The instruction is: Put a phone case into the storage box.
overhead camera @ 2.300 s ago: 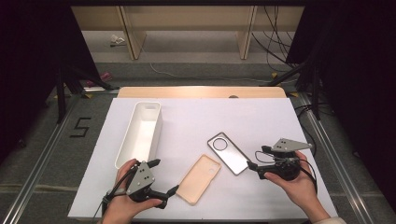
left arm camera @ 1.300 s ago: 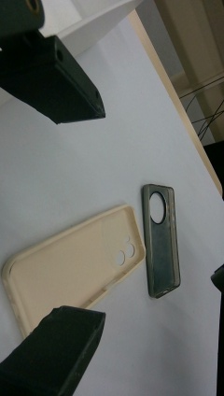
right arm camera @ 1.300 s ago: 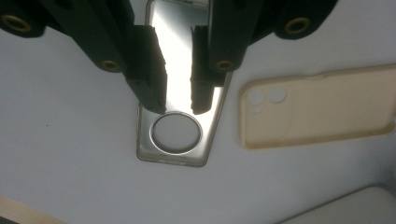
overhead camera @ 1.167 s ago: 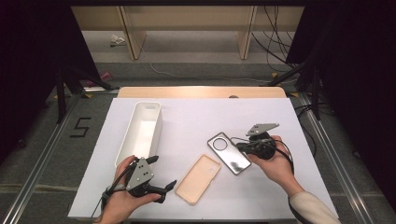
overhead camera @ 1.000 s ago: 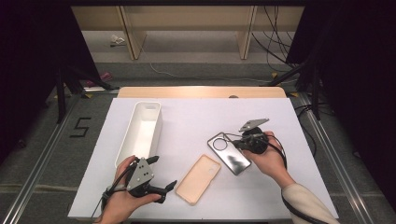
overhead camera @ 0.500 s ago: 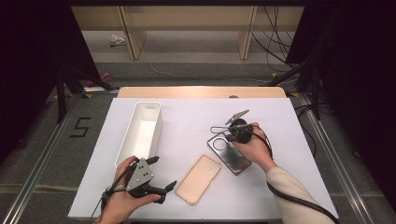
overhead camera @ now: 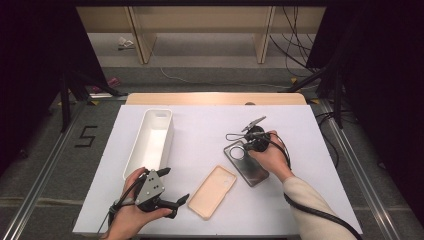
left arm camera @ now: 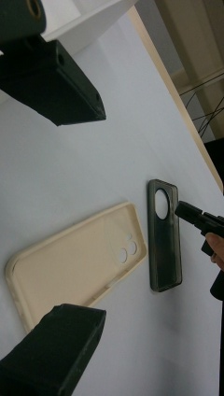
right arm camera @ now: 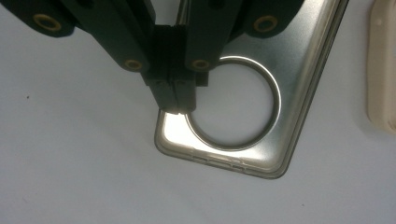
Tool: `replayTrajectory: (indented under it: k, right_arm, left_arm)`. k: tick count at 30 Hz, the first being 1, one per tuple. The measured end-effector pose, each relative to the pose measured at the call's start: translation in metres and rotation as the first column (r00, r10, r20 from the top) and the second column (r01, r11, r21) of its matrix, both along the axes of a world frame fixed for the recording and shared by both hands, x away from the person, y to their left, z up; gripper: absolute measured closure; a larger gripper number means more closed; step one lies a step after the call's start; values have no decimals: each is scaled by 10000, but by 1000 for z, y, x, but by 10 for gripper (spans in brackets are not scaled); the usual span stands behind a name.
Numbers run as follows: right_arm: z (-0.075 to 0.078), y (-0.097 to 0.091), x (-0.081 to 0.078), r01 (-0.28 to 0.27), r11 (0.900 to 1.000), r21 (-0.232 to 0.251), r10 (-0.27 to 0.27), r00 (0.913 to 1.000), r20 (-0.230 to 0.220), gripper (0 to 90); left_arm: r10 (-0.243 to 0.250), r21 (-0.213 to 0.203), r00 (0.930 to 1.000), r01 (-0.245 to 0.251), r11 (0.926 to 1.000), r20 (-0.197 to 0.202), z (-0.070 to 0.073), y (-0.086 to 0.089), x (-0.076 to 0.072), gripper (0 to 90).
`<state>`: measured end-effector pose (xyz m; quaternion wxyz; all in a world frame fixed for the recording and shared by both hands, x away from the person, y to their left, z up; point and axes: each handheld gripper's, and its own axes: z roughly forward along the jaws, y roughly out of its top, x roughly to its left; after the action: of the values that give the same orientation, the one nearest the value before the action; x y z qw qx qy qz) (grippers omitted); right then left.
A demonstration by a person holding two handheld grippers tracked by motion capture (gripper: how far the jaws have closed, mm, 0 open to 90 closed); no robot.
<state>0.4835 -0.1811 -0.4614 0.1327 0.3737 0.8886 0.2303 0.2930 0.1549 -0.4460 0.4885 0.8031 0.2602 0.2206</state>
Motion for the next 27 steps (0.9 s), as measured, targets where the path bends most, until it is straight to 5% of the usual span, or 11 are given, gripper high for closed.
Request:
replayTrajectory:
  k: [14,27]
  right_arm:
    - [4,-19,2,1331,9910,-149,-1336,9904,-354,900]
    - [7,-31,1,1657,9862,14,-1655,9856,-332,900]
  left_arm:
    - [-18,-15,10000,18,10000,5,0,0,-1,48]
    - [-38,-20,10000,38,10000,5,0,-1,-1,49]
